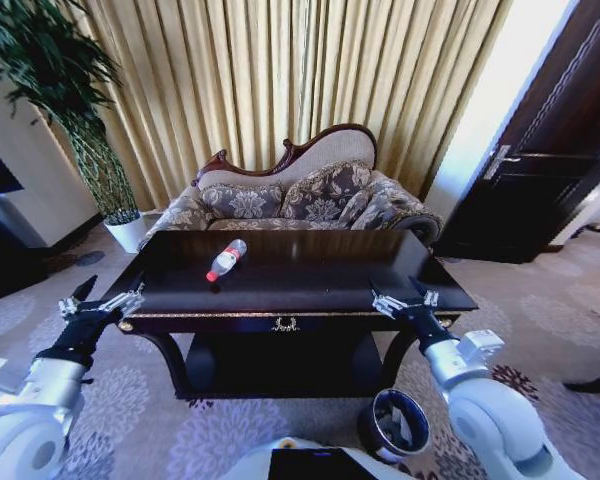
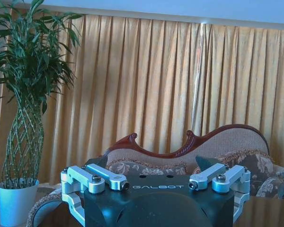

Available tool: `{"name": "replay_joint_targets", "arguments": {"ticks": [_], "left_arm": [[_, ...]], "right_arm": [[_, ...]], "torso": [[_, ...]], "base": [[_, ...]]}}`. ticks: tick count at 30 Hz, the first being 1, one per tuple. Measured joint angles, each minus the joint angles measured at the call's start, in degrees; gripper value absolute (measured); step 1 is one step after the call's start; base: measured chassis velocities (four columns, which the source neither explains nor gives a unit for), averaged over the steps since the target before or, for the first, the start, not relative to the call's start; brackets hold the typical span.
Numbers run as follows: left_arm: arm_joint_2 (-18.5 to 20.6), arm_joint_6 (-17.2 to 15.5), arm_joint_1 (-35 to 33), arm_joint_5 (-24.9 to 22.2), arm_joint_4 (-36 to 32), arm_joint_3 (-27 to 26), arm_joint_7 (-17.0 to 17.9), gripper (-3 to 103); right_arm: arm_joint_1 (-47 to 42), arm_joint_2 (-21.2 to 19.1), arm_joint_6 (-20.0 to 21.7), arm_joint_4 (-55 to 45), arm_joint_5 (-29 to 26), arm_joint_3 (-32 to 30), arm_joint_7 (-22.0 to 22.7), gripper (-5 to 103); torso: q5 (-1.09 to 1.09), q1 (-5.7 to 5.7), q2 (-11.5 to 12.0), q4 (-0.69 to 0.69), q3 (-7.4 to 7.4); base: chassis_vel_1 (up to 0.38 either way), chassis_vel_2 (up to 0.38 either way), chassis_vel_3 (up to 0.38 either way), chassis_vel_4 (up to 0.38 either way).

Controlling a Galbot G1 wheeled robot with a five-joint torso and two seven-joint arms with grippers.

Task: Move to the front of the table and place the trash on the table into the trash bin.

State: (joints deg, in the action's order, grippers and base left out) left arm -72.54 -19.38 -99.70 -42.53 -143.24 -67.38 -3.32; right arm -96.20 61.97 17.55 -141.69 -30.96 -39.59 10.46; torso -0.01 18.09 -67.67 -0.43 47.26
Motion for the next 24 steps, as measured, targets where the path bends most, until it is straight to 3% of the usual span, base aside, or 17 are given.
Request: {"name": "replay_joint_targets", "arguments": {"ticks": [16,19,24], "left_arm": [[0.44,-0.11,0.69,0.7,0.0,1.42,0.31,100],[1.91,-0.29,1.64,0.83,0.35,2.39,1.08,100],[9.73,-1.84,7.14,-0.75,3.75,4.92,4.39,100]], "right_arm": [[0.22,0.7,-1.75,0.43,0.04,1.54,0.01,100],[0.15,0.82,-1.84,0.78,0.12,1.54,0.05,100],[0.09,1.09,-1.91,1.22,0.22,1.76,0.11,100]], "torso": [[0.01,0.0,0.0,0.0,0.0],[0.0,0.0,0.0,0.01,0.0],[-0.01,-0.01,0.0,-0.01,-0.01]], "base": [[-0.055,0.063,0.059,-0.053],[0.0,0.0,0.0,0.0],[0.0,0.0,0.0,0.0]]}}
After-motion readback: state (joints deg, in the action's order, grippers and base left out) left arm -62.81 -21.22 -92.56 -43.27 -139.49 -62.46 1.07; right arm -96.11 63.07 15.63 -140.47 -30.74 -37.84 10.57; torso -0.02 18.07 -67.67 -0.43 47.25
